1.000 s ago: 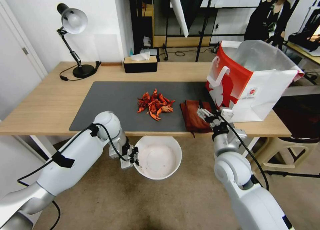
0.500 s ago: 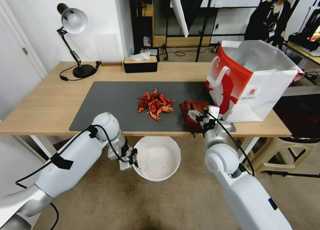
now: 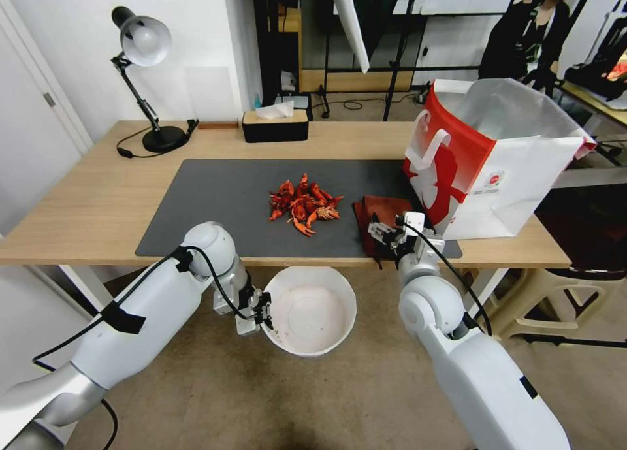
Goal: Sweep shrimp from table into container with towel, then put container into takeout bag.
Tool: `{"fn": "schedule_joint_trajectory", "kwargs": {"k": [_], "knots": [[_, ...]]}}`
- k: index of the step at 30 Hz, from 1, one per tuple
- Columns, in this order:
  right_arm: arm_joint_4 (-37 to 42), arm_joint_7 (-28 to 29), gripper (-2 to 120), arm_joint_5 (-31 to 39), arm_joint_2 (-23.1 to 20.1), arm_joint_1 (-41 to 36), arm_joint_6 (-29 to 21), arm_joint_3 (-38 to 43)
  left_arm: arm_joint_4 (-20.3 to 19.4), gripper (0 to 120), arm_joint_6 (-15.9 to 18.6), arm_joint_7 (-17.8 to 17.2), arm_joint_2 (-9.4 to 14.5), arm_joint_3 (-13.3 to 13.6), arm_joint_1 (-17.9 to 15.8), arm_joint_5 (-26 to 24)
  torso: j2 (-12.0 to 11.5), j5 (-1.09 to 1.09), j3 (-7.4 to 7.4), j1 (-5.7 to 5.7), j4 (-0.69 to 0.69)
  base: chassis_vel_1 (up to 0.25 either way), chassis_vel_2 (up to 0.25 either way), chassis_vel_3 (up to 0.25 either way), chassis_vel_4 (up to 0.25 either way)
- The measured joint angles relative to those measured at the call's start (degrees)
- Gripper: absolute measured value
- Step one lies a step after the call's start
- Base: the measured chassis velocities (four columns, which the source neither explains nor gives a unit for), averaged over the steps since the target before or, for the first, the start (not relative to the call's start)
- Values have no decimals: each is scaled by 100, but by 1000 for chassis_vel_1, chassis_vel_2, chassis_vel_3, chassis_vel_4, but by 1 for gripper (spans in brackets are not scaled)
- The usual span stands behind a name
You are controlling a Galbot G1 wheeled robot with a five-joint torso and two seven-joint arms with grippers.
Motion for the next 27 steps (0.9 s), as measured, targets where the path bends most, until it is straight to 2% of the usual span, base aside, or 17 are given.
{"fn": "schedule_joint_trajectory", "kwargs": {"k": [12,27], "knots": [[-266,-31,100,75,61,143,-98,-134,51,0,0,0,-46,-23,12,3,1,-1,-1,0,0,0,0,0,0],[-227,12,100,85,64,97,-129,-130,157,0,0,-1,-140,-13,-71,-34,1,0,-1,0,0,0,0,0,0]]}}
